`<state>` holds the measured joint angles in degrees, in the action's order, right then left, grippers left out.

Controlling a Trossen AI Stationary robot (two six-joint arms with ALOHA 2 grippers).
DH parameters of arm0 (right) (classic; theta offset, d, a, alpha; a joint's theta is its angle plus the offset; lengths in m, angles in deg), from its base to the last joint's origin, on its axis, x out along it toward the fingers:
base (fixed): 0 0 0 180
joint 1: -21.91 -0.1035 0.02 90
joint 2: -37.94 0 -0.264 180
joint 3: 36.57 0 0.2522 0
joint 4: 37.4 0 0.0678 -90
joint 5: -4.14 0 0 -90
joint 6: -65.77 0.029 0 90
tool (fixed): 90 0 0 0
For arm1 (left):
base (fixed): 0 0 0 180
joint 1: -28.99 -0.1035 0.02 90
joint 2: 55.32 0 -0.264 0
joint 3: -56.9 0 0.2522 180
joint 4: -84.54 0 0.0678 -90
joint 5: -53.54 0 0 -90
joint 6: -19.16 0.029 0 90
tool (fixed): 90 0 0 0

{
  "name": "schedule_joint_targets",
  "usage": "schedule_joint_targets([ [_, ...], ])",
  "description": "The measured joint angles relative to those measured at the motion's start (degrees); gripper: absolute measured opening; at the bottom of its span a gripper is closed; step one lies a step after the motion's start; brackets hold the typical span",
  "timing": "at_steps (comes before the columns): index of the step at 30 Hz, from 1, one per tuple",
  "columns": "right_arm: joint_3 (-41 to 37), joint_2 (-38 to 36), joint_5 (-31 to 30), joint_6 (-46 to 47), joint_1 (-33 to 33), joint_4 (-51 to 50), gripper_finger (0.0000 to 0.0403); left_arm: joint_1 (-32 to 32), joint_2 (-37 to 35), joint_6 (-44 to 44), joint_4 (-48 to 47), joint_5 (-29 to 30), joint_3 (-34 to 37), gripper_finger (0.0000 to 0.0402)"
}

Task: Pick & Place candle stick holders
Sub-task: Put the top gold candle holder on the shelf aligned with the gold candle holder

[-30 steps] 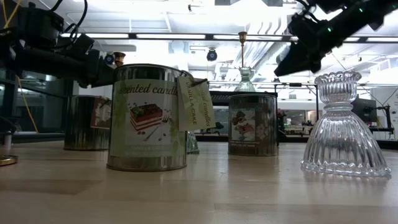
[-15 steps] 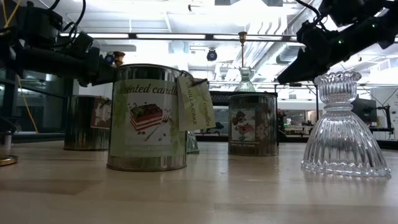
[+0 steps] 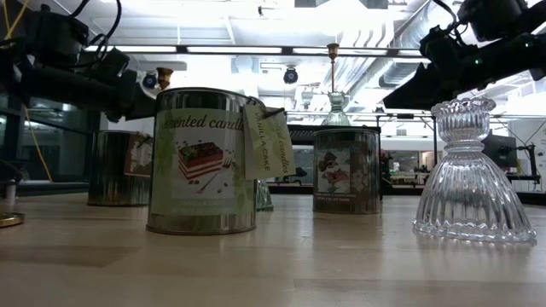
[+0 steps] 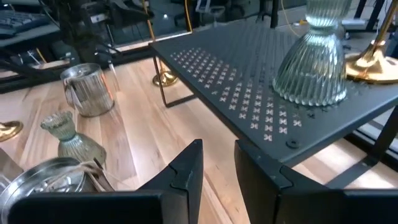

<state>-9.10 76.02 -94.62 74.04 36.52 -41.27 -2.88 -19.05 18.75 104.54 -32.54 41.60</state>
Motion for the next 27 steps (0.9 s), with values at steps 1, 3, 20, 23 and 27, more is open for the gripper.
schedule_joint_targets([
  [1,0.0,-0.23,-0.21,-0.07,0.02,-0.16,0.0084,0.0,0.0,0.01,-0.25,0.1,0.0,0.0054],
  [3,0.0,-0.79,-0.26,-0.45,0.02,-0.15,0.0084,0.0,0.0,0.13,-0.62,0.19,0.0,0.0033],
  [20,0.02,-1.41,-0.24,-0.82,0.0,-0.22,0.0084,0.02,0.11,2.27,-13.09,0.2,-8.47,0.0009],
  [23,0.04,-1.39,-0.24,-0.8,0.0,-0.22,0.0084,0.0,0.07,4.0,-16.08,0.2,-12.72,0.0009],
  [27,0.04,-1.39,-0.25,-0.82,0.01,-0.23,0.0084,0.0,0.5,6.08,-19.83,0.08,-18.44,0.0009],
])
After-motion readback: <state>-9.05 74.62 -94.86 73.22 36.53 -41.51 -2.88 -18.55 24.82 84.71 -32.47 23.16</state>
